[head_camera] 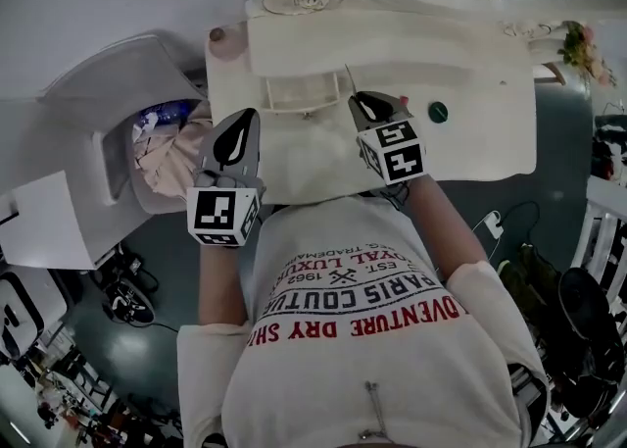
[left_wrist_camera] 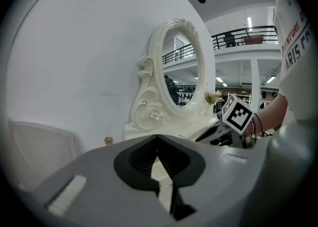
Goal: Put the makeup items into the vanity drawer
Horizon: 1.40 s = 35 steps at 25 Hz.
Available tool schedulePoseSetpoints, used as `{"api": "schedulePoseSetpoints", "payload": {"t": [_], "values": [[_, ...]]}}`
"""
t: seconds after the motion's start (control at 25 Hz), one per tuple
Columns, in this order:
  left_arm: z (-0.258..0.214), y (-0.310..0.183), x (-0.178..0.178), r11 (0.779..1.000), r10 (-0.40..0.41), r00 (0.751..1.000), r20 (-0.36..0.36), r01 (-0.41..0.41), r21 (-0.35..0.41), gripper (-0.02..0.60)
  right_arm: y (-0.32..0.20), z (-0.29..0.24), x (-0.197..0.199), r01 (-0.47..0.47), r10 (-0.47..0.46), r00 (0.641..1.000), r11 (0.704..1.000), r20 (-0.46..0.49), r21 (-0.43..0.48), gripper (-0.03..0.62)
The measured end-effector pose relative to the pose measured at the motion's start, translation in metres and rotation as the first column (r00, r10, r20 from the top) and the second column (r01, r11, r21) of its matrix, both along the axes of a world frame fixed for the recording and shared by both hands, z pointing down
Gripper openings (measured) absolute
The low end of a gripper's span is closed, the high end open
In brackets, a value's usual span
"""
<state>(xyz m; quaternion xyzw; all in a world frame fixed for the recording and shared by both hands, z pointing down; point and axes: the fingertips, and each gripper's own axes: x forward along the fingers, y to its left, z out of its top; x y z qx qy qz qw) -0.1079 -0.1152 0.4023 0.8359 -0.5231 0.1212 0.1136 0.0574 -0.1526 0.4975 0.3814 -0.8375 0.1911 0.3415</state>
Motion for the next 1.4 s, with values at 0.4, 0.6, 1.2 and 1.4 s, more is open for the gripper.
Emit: {"api": "schedulePoseSetpoints", "payload": {"t": [0.4,0.6,1.2,1.4], "values": [[-0.013,0.022,-0.030,0.980,-0.199,0.980,-0.015,0.199,0.025,0.011,0.006,0.001,-0.077,0.451,-0.451,0.892,0.892,-0.028,0.004,0.055],[-0.007,0.035,-0.040,0.966,-0.260,0.965,-0.017,0.260,0.008,0.011,0.014,0.016,-0.096,0.582,-0.583,0.810,0.812,-0.058,-0.038,0.055],[0.003,0.068,-0.063,0.919,-0.395,0.919,-0.014,0.395,-0.014,0.011,0.012,0.026,-0.104,0.572,-0.575,0.817,0.818,-0.040,-0.066,0.132],[0.000,0.060,-0.053,0.937,-0.349,0.937,-0.023,0.349,-0.010,0.011,0.006,0.016,-0.089,0.508,-0.509,0.860,0.861,-0.038,-0.040,0.132]]}}
